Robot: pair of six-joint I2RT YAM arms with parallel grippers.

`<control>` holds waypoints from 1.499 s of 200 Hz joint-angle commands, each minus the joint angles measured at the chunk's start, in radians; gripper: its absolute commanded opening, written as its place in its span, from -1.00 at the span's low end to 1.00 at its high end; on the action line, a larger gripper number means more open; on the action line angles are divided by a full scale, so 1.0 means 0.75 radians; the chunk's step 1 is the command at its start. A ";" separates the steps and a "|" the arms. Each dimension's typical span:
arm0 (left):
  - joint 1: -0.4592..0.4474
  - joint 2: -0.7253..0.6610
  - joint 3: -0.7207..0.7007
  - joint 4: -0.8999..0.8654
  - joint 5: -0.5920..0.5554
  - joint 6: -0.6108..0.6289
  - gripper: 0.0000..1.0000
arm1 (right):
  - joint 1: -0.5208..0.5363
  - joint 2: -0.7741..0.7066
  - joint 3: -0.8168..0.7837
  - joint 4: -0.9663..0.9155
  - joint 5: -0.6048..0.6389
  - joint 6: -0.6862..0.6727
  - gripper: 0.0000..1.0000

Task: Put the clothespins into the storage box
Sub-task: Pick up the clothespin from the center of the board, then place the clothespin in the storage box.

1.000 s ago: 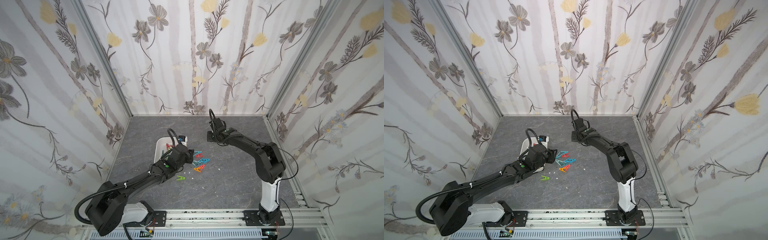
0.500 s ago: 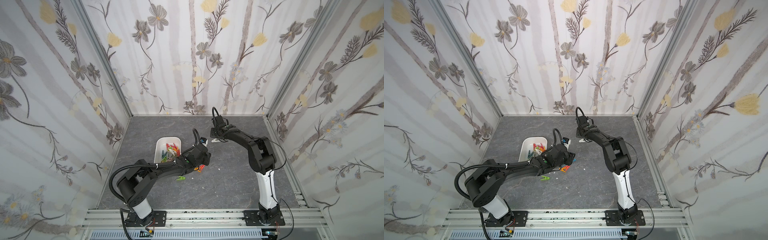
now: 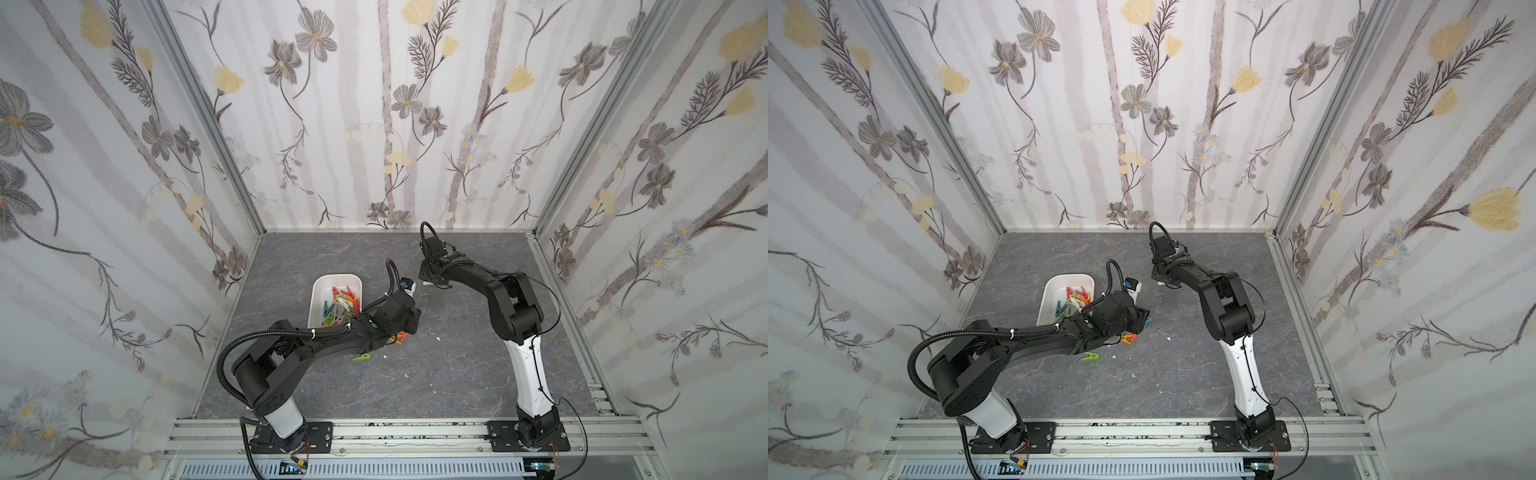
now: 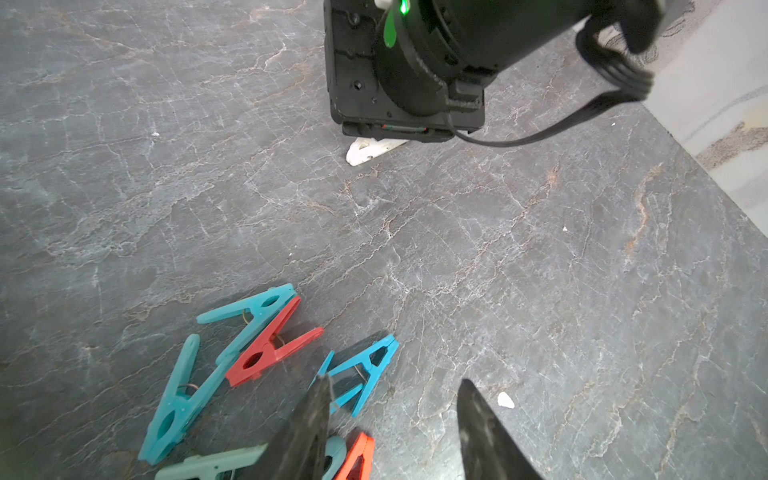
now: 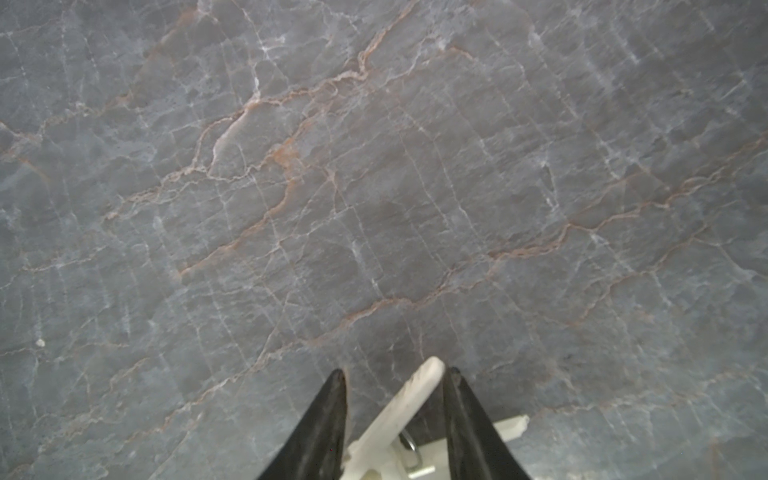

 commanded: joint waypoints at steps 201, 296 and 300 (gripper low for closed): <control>0.142 -0.325 -0.163 -0.049 -0.134 -0.058 0.00 | 0.101 -0.346 -0.394 0.148 -0.087 -0.068 -0.81; 0.645 -0.805 -0.336 -0.403 -0.244 -0.248 0.00 | 0.582 -0.330 -0.080 0.217 -0.296 -0.037 -0.83; 0.662 -0.815 -0.337 -0.416 -0.248 -0.257 0.00 | 0.592 -0.302 -0.042 0.213 -0.308 -0.034 -0.83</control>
